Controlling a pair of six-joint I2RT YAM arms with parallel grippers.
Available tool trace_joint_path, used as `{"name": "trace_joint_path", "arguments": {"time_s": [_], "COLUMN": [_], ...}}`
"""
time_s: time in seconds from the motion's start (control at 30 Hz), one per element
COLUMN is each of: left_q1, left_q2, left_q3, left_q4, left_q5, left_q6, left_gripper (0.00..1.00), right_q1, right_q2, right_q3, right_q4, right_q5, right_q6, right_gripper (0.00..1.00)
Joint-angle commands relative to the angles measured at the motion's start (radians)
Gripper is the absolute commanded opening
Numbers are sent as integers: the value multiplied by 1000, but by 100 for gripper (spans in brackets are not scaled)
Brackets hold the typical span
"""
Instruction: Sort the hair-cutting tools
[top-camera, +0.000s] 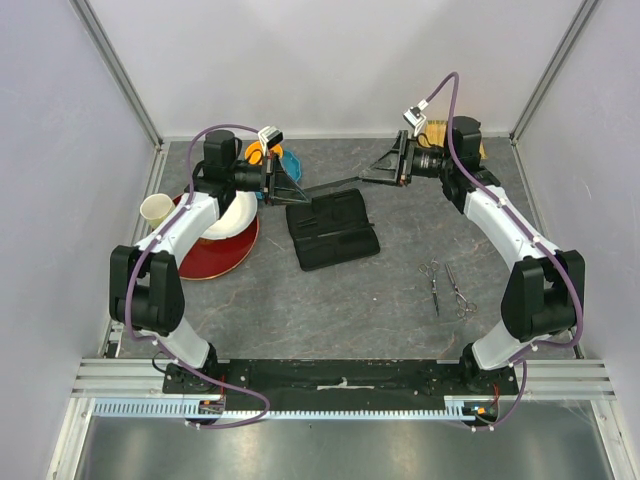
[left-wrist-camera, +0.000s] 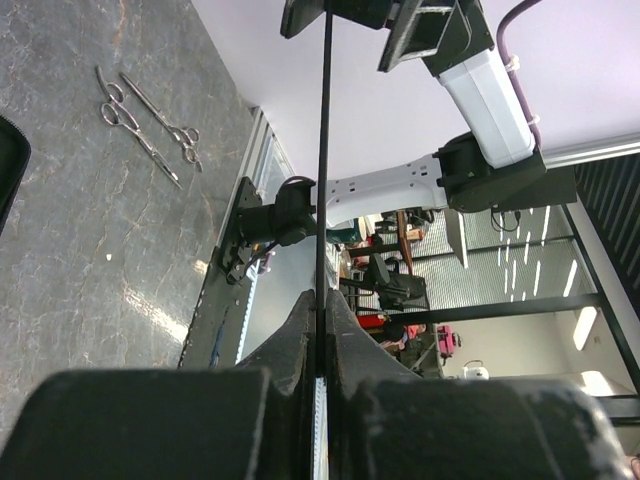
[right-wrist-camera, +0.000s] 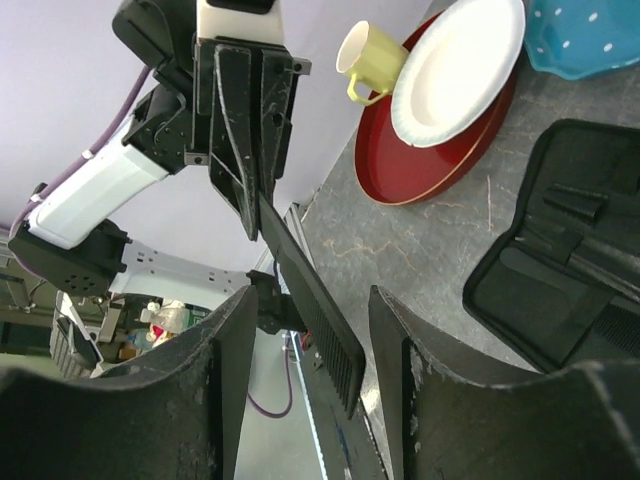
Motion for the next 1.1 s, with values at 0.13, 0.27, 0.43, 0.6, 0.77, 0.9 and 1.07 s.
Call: {"name": "trace_joint_path", "arguments": {"time_s": [0.13,0.27,0.43,0.6,0.77,0.9,1.07], "left_q1": [11,12,12,23,72,92,72], "left_q2": [8,11,11,-20,-57,-69,-25], "left_q3": [20,6,-7,-27,-14,-27,-125], "left_q4": [36,37,36,14,-229,-424,-415], "left_q5": [27,40,34,-12,-237,-523,-615], "left_q6": [-13,2,10,59,229,320,285], "left_gripper": [2,2,2,50,66,65,56], "right_q1": [2,4,7,2,-19,-39,-54], "right_q2": [-16,-17,-13,-22,1,41,131], "right_q3": [30,11,21,-1,-25,-9,51], "right_q4": [-77,-77,-77,-122,-195,-356,-601], "right_q5": [-30,-16,-7,36,98,194,343], "right_q6": [-89,-89,-85,-77,-85,-214,-338], "right_gripper": [43,31,5,0,0,0,0]}}
